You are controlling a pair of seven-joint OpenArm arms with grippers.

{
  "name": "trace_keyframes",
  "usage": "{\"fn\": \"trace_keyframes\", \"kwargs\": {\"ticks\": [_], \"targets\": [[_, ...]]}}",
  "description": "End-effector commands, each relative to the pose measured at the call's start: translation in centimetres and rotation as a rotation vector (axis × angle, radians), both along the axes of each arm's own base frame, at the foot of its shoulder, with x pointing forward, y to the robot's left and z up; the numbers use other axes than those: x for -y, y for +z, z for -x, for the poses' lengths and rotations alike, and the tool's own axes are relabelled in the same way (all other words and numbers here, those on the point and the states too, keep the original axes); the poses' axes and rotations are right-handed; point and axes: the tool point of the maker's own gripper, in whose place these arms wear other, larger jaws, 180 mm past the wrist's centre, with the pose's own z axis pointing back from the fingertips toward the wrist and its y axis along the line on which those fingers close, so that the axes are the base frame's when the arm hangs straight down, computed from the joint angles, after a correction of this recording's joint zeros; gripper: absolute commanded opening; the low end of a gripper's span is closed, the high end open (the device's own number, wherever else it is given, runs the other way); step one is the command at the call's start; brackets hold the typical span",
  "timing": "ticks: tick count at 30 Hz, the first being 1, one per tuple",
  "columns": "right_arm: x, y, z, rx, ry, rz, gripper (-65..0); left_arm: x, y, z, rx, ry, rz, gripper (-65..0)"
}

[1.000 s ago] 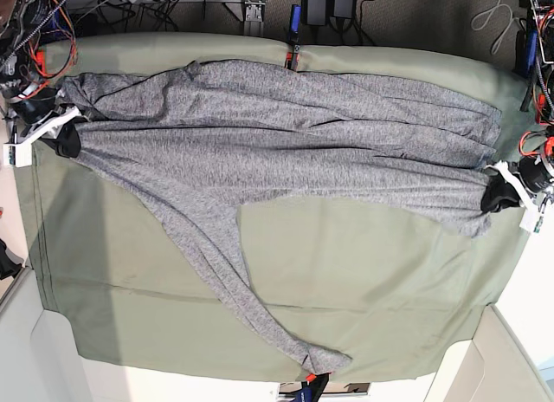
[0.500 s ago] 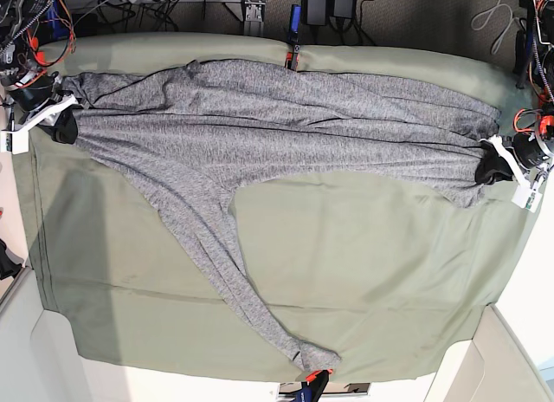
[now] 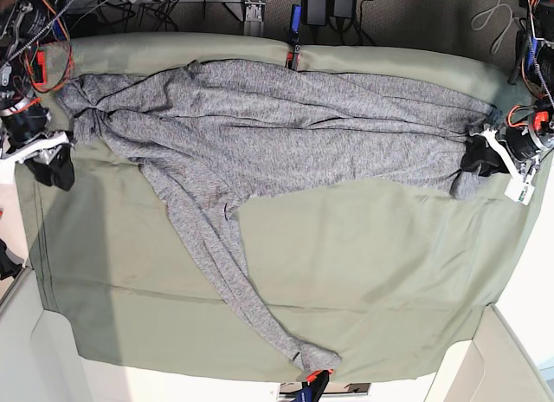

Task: Fold the T-shirt properly
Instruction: 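Fold the held side over toward the collar edge with both grippers, then grasp the hanging sleeve with the right gripper and fold it onto the body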

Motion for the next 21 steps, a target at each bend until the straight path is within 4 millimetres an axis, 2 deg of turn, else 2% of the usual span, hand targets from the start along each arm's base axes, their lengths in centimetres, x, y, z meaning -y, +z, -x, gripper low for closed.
{"fn": "trace_keyframes", "kwargs": {"ticks": [1, 5, 7, 13, 16, 19, 21], "targets": [[-0.5, 2.2, -1.6, 0.078, 0.014, 0.002, -39.9, -0.8, 2.1, -1.2, 0.057, 0.006, -0.005, -42.1], [-4.3, 3.1, -5.3, 0.103, 0.087, 0.041, -33.4, -0.8, 2.0, -1.2, 0.056, 0.007, -0.002, -42.1], [-6.2, 2.8, -7.2, 0.083, 0.116, 0.07, -33.3, -0.8, 1.9, -1.0, 0.044, 0.005, -0.004, -42.1], [-10.3, -1.0, -12.2, -0.027, 0.183, 0.099, -33.3, -0.8, 1.6, -0.8, 0.024, 0.003, -0.009, -42.1], [-12.3, -3.5, -13.2, -0.114, 0.237, 0.09, -33.3, -0.8, 1.6, -0.7, 0.02, 0.003, -0.01, -42.1], [-14.8, -6.0, -12.7, -0.189, 0.287, 0.068, -33.3, -0.7, 1.7, -0.8, 0.025, 0.005, 0.002, -42.1], [-16.2, -6.7, -12.3, -0.211, 0.306, 0.046, -33.3, -0.5, 1.9, -0.9, 0.034, 0.009, 0.021, -42.1]]}}
